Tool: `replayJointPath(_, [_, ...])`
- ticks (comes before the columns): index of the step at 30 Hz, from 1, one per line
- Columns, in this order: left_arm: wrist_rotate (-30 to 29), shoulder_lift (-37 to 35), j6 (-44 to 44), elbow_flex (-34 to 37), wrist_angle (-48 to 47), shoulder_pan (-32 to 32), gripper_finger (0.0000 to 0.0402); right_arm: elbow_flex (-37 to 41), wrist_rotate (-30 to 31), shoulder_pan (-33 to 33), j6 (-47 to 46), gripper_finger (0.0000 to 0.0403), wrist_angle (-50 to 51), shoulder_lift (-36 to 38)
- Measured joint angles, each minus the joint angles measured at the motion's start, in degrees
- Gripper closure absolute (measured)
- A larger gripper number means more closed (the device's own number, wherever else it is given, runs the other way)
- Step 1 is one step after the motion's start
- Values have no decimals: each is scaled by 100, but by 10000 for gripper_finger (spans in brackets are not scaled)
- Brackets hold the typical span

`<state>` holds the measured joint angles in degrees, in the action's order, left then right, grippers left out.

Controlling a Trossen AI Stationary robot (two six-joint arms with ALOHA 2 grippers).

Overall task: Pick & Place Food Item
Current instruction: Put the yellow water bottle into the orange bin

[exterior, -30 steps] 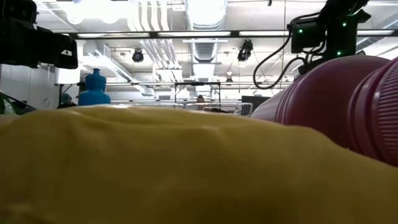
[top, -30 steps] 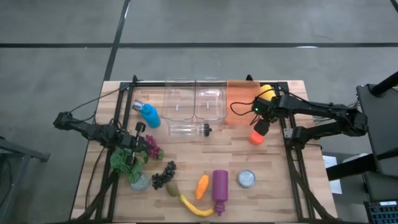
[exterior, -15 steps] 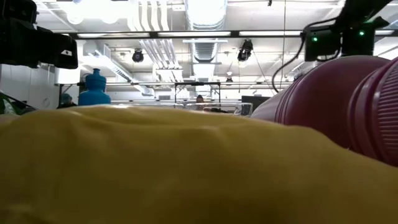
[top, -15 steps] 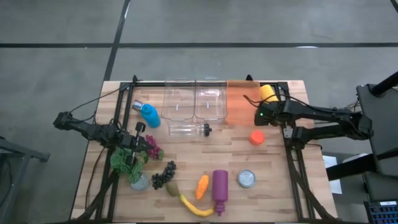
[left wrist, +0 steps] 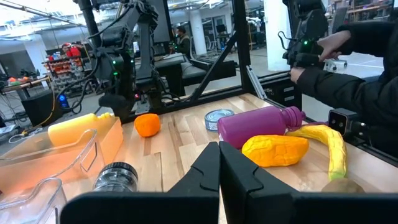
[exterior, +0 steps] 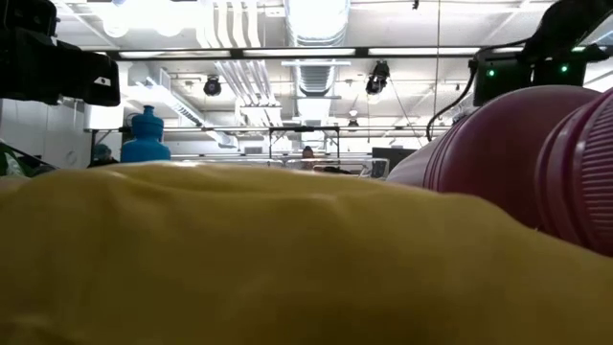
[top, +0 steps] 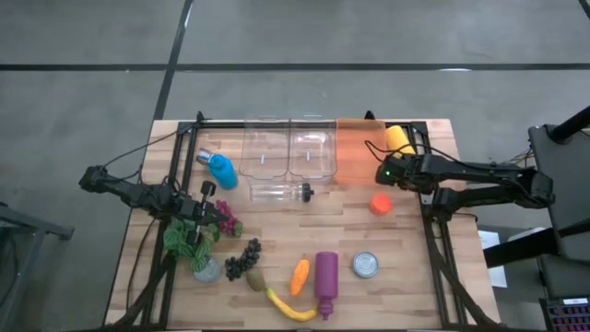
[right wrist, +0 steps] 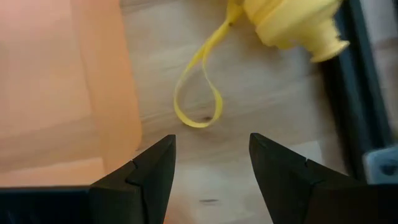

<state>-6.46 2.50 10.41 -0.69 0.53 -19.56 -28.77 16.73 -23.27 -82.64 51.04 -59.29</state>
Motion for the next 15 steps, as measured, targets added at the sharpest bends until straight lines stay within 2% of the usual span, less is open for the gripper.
replayJointPath(15, [-1, -2, 0, 0, 1, 0, 400, 401, 297, -4, -482, 199, -351, -17])
